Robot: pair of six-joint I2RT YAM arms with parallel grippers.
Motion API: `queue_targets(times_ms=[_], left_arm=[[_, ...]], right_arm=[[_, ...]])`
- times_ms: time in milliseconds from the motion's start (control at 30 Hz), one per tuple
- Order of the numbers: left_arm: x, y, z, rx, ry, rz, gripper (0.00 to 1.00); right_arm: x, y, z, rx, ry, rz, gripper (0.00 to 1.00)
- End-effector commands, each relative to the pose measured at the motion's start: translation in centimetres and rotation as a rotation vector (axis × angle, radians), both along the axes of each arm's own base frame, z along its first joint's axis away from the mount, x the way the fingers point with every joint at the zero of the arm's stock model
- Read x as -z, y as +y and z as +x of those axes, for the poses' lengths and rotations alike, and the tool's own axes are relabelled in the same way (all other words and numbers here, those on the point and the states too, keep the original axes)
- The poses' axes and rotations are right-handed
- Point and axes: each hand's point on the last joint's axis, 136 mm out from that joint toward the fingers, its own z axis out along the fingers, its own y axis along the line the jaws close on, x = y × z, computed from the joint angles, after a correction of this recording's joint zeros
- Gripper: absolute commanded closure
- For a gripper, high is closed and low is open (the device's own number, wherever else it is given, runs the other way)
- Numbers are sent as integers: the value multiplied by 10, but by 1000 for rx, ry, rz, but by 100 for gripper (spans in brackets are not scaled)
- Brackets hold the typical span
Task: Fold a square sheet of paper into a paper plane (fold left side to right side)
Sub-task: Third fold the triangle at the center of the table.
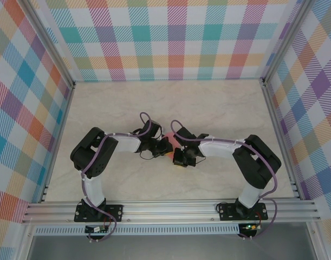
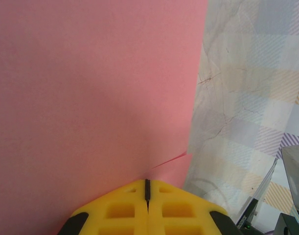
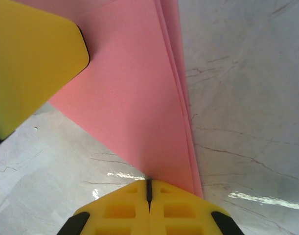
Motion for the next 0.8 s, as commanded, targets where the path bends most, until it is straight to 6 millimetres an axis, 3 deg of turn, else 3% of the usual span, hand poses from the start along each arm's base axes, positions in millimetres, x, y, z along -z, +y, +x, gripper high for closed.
queue_targets(times_ms=[0, 367, 600, 767], left_arm=[[24, 15, -8, -16, 32, 84, 97], [26, 19, -8, -23, 33, 96, 98], [23, 17, -6, -22, 27, 88, 98], [21, 17, -6, -22, 25, 87, 98]], right_arm=[[15, -36, -27, 25, 85, -141, 96], [13, -73, -36, 60, 81, -193, 97], [-31, -37, -17, -37, -50, -53, 97], [-25, -12, -4, -39, -47, -16, 97]])
